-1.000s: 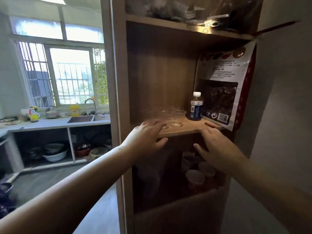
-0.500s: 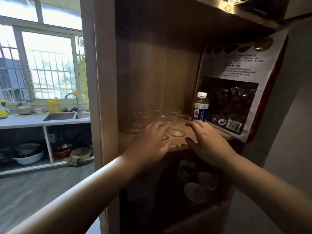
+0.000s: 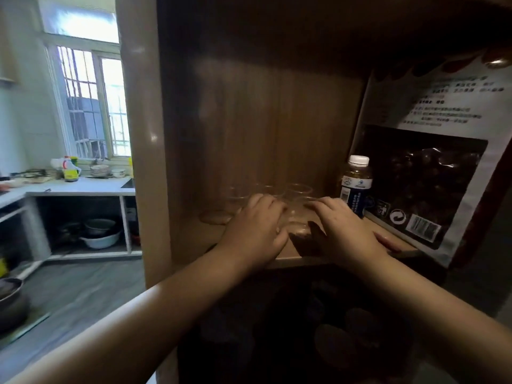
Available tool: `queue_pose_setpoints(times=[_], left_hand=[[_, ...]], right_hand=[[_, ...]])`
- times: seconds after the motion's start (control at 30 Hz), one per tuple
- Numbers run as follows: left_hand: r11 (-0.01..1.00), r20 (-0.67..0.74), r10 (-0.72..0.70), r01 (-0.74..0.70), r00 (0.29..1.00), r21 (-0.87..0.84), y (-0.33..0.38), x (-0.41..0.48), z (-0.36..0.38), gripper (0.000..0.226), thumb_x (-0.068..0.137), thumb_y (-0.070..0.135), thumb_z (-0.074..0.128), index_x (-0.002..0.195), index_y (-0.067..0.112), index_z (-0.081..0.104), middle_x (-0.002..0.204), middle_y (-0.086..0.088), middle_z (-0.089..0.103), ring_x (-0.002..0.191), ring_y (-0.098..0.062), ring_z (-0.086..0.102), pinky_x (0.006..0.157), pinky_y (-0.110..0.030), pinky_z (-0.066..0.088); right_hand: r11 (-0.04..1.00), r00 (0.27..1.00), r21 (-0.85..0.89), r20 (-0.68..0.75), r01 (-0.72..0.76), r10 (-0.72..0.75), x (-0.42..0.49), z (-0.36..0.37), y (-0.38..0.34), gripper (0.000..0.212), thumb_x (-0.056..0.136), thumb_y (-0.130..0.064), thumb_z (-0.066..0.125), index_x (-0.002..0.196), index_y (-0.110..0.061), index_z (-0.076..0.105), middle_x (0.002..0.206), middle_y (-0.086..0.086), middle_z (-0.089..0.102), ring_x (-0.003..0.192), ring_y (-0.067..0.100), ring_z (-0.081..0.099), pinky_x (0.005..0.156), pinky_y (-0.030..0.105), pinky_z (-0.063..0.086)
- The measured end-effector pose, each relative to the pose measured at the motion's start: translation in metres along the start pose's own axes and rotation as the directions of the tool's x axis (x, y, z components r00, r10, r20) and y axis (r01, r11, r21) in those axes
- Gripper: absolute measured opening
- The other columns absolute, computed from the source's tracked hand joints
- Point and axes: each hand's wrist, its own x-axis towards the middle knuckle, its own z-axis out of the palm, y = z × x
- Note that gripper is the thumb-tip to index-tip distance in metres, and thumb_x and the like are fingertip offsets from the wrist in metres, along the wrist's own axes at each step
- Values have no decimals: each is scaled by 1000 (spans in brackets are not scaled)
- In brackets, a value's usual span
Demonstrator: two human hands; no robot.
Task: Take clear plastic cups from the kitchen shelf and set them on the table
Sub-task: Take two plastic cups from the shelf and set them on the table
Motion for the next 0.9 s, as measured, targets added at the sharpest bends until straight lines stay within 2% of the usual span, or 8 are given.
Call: queue_pose_setpoints(times=[0.17, 0.23, 0.37, 0.47, 0.57, 0.63, 0.73, 0.9], left_hand=[[996, -48, -72, 74, 996, 44, 6, 7, 11, 21, 86, 33, 51, 104, 22, 54, 101, 6, 54, 98, -11, 45, 74, -23, 33], [990, -65, -114, 119, 991, 81, 10, 8, 12, 13, 86, 34, 52, 95, 24, 54, 91, 10, 49, 90, -9, 43, 70, -23, 32], [984, -106, -122, 135, 987, 117, 18, 3, 5, 7, 85, 22, 54, 81, 23, 48, 84, 8, 47, 84, -13, 43, 68, -23, 31], [978, -119, -131, 148, 984, 149, 24, -7, -3, 5, 85, 20, 54, 84, 14, 55, 87, 0, 56, 87, -16, 45, 68, -25, 33], [974, -130, -161, 179, 978, 142, 30, -22, -14, 6, 87, 22, 53, 87, 16, 57, 89, 4, 56, 88, -11, 44, 66, -25, 36], [969, -148, -174, 196, 974, 153, 33, -33, -25, 7, 87, 22, 53, 87, 16, 57, 87, 3, 56, 85, -12, 44, 67, -28, 40], [957, -188, -185, 220, 965, 188, 36, -54, -43, 6, 84, 18, 56, 83, 12, 57, 83, -2, 57, 82, -16, 43, 69, -29, 35], [920, -221, -245, 298, 944, 255, 34, -113, -83, 5, 83, 19, 56, 81, 15, 55, 77, 2, 53, 75, -12, 41, 63, -22, 27]], right_hand=[[990, 989, 30, -58, 137, -135, 4, 3, 13, 33, 85, -17, 58, 118, -18, 53, 119, 2, 56, 105, 17, 45, 79, 28, 42], [986, 986, 47, -51, 162, -159, 5, 3, 17, 29, 86, -20, 55, 115, -20, 55, 114, 1, 57, 100, 15, 45, 76, 27, 42], [978, 980, 84, -72, 193, -187, 0, 2, 22, 21, 87, -23, 52, 107, -20, 59, 104, -2, 57, 92, 14, 44, 72, 31, 45], [962, 966, 114, -95, 249, -239, -3, 0, 21, 18, 88, -26, 48, 99, -19, 60, 96, -4, 57, 87, 12, 44, 65, 26, 43], [942, 955, 177, -129, 287, -267, -7, -3, 16, 14, 87, -27, 49, 95, -21, 60, 92, -9, 53, 84, 6, 40, 62, 16, 36], [925, 947, 218, -151, 312, -284, -9, -5, 9, 10, 87, -25, 52, 93, -21, 60, 93, -8, 55, 86, 7, 42, 64, 19, 41], [892, 926, 261, -186, 368, -328, -10, -6, -12, 13, 87, -24, 51, 92, -20, 61, 93, -6, 57, 86, 10, 45, 66, 27, 45], [809, 860, 308, -282, 501, -426, -17, -10, -69, 2, 86, -19, 57, 86, -17, 59, 86, -10, 49, 81, 10, 44, 63, 20, 37]])
